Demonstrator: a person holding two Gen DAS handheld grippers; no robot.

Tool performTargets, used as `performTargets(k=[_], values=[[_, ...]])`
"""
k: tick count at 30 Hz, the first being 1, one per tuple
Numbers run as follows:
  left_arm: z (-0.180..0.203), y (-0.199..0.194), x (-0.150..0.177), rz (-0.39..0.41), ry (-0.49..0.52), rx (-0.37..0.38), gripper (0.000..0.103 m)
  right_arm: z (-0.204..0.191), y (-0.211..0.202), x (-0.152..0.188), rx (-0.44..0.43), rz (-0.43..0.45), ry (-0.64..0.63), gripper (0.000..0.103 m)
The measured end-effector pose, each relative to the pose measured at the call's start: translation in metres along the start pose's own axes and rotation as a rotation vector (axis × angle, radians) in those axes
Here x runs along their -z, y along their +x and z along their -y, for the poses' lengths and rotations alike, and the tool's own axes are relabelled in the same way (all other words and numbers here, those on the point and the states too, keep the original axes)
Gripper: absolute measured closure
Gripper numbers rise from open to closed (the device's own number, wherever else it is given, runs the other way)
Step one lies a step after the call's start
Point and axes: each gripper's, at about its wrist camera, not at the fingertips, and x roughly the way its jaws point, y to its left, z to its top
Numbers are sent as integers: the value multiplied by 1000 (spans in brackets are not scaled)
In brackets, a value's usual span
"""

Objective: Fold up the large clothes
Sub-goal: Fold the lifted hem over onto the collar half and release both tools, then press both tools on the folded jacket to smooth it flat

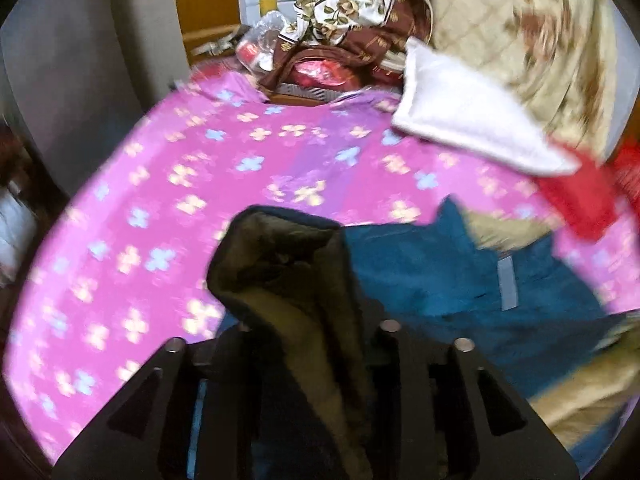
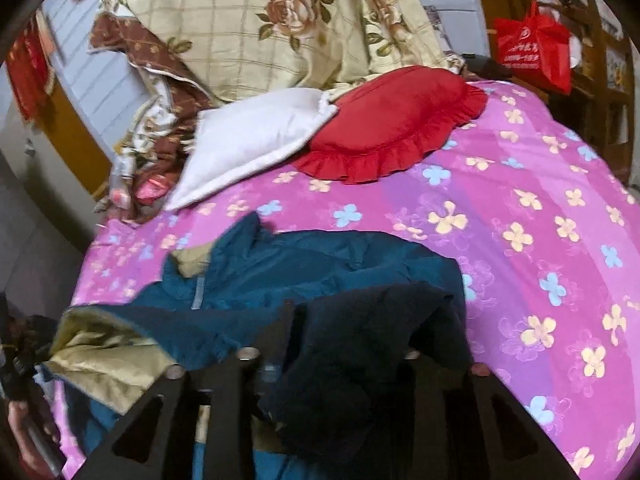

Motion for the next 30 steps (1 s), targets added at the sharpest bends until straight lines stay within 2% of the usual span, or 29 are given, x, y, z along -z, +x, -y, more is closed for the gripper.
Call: performTargets(k=[1,5,7,11,13,14,17,20,23,26,30], values=[[-7,-5,-3,-8,-42,64,63,2,-5,-2,-39,3,17,56],[-32,-30,-16,-24,-213,288,46,-1,-28,-7,-121,29,40,46],[-42,-42,-21,-18,-280,373,43,-6,-39,-8,-144,54,35,42],[-51,-75,-32,33,-307,440,39,-12,-58,-13,-191,81,52,38],[-54,-93,-32,70,-296,428,33,-4,-66,-18,-289,76,129,29],[-56,-103,-31,90,-282,403,32,0,-70,-20,-333,77,167,28],[-53,-118,-23,99,-217,323,32,3,-88,-23,-349,113,193,28],[-43,-124,-6,98,-139,250,32,-5,-110,-18,-245,149,129,27],[-25,-119,19,63,-65,228,32,-21,-114,-6,-105,134,-11,27],[-3,-106,39,28,-4,214,32,-38,-99,15,-17,87,-146,27],[33,-75,59,-24,74,203,32,-41,-61,32,53,41,-208,27]])
